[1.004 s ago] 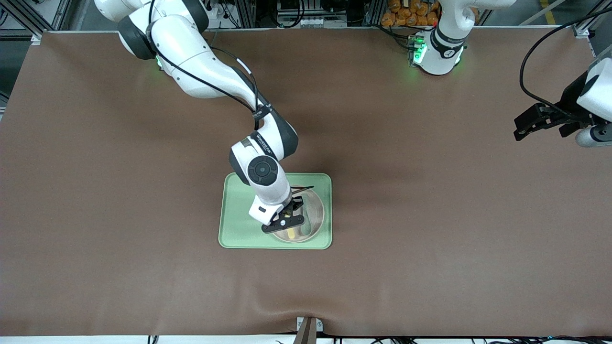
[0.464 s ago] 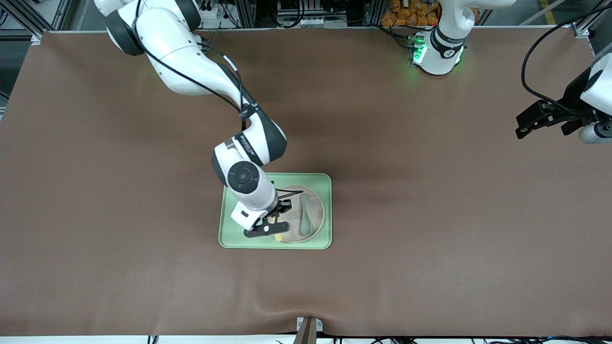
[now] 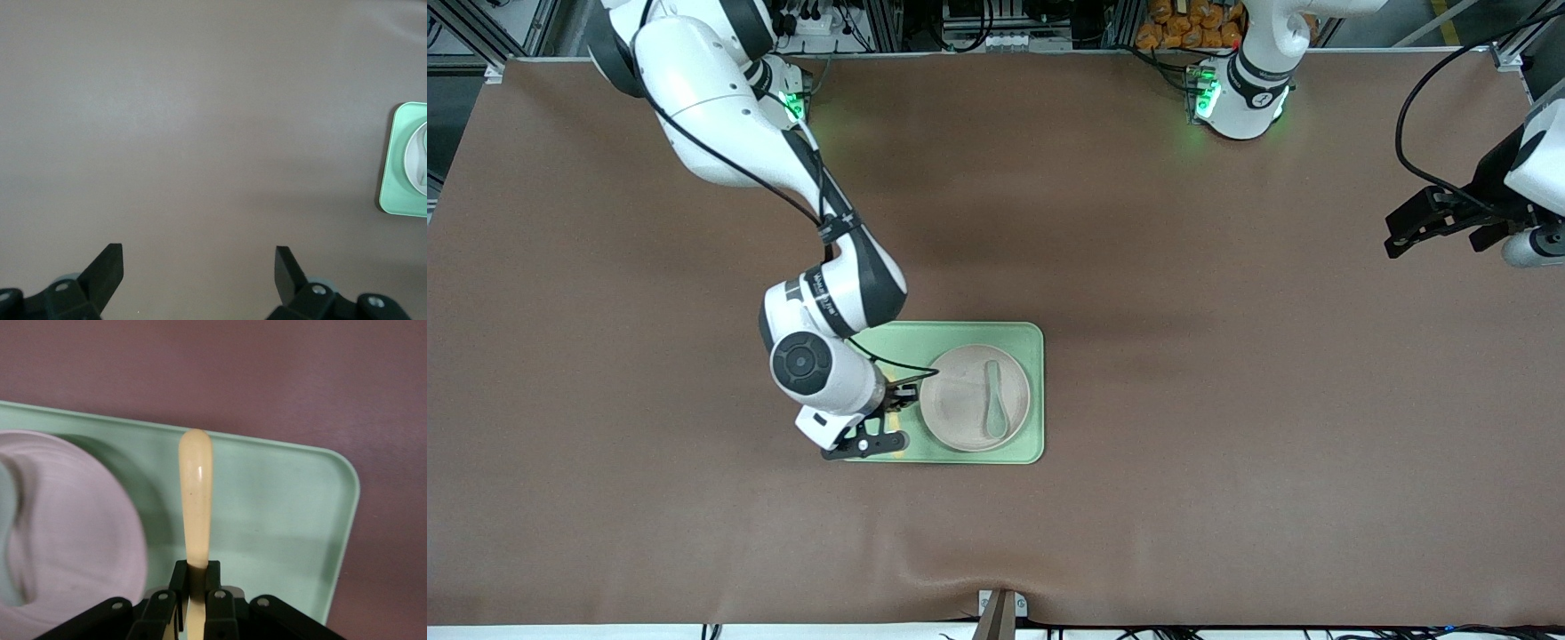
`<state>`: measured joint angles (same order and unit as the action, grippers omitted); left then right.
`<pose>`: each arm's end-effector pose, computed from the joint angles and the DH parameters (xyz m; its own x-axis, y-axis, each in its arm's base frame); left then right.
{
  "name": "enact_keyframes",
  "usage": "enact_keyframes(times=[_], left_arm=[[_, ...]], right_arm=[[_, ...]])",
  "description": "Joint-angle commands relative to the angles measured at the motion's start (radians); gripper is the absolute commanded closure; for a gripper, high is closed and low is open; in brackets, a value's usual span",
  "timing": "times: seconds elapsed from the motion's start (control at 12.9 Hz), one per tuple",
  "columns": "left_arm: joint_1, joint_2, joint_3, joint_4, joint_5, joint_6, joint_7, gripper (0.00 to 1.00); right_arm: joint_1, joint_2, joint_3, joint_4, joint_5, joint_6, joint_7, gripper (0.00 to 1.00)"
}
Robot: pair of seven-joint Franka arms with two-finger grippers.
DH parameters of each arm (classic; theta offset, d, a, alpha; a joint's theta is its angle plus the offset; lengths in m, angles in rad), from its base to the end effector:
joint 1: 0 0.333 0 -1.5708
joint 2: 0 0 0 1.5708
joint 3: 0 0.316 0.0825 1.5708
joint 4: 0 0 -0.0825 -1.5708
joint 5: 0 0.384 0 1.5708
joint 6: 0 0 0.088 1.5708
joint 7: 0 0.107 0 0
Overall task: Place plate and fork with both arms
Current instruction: 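Lift the fork and lower it onto the tray beside the plate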
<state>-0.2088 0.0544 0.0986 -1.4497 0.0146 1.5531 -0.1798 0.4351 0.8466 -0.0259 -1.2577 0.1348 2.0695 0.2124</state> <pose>0.5668 -0.0629 0.6496 0.9962 0.0695 0.0520 0.0702 -0.9975 -0.0108 0.6819 0.3086 0.2467 0.9885 0.1404 -0.0566 0.1352 -0.9870 -0.0865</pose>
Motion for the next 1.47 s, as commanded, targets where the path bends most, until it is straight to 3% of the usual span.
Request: enact_keyframes(times=[0.0,0.15,0.46,0.54,0.62,0.7,1.0,1.16,1.39], left_arm=[[0.006,-0.027,-0.010,-0.025,0.011,0.002,0.008,0.00],[0.006,-0.028,-0.010,-0.028,0.011,-0.007,0.011,0.00],[0.011,-0.031,-0.010,-0.040,0.011,-0.008,0.013,0.00],[0.011,-0.033,-0.010,-0.040,0.011,-0.008,0.013,0.00],[0.011,-0.034,-0.008,-0.040,0.011,-0.008,0.011,0.00],[0.011,-0.036,-0.010,-0.041,0.011,-0.010,0.011,0.00],[0.038,-0.042,-0.028,-0.041,0.002,-0.007,0.011,0.00],[0.147,-0.042,-0.147,-0.041,-0.002,-0.005,0.014,0.00],[0.190,-0.067,-0.195,-0.075,-0.002,-0.007,0.017,0.00]], right_arm=[[-0.016,-0.066,0.009,-0.139,0.019,0.069,-0.033,1.00],[-0.026,-0.080,0.009,-0.224,0.019,0.165,-0.050,1.00],[-0.019,-0.080,0.011,-0.293,0.020,0.253,-0.031,1.00],[-0.019,-0.080,0.012,-0.289,0.028,0.245,-0.012,0.67],[-0.019,-0.084,0.012,-0.281,0.043,0.235,0.027,0.24],[-0.019,-0.096,0.012,-0.264,0.045,0.222,0.053,0.00],[-0.029,-0.109,0.004,-0.099,0.046,-0.012,0.050,0.00],[-0.062,-0.118,0.004,-0.037,0.046,-0.128,0.050,0.00],[-0.130,-0.158,0.000,0.006,0.040,-0.262,0.048,0.00]])
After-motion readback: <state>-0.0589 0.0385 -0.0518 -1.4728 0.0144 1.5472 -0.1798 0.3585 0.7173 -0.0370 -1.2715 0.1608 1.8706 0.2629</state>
